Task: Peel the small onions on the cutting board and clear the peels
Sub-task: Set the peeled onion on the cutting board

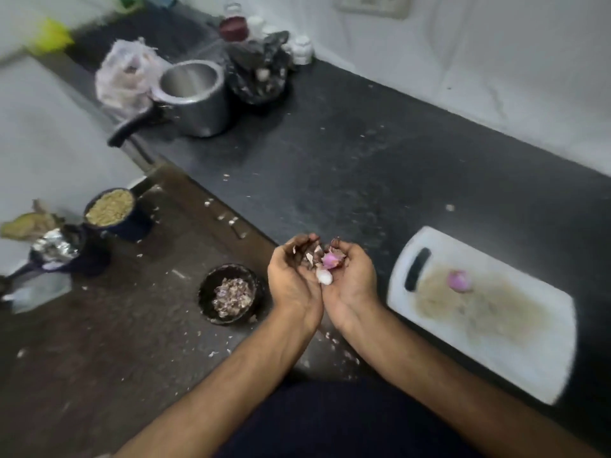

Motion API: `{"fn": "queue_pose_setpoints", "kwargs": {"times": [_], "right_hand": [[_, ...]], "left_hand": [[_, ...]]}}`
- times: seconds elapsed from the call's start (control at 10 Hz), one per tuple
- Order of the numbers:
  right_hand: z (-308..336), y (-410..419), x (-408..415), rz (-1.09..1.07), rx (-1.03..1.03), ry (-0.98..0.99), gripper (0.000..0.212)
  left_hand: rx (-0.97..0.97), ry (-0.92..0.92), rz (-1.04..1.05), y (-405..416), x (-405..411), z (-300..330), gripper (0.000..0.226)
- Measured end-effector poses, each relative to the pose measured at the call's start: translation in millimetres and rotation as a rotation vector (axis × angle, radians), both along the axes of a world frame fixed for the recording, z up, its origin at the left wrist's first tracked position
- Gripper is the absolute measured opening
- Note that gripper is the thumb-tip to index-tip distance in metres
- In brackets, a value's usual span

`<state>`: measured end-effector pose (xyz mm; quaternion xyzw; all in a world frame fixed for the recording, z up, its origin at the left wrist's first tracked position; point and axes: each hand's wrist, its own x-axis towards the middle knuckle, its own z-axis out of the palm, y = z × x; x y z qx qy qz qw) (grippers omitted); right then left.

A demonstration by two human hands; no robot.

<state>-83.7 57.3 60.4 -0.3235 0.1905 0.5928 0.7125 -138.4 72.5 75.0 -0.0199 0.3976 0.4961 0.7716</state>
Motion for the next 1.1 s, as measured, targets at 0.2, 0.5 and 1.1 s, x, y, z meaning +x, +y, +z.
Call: {"fn": "queue_pose_setpoints", "kwargs": {"times": [0.2,0.5,1.1], "right_hand": [[-18.8,114.9,-99.1,0.152,-0.030,-0.027,0.033],[-77.8,228.3,-216.2,0.411,-0.240,-0.229,0.038],[-167.1,266.5,-229.6,0.850,-0.443,-0.475,0.027]], "left_hand": [[-0.099,-0.042,0.196,106.7,-90.4,-17.3,0.026],[-0.269,0.032,0.308,209.1,-200.9,-69.5,0.024],[-0.457,0.394,0.387,240.1,-268.1,-153.4,0.087]]}}
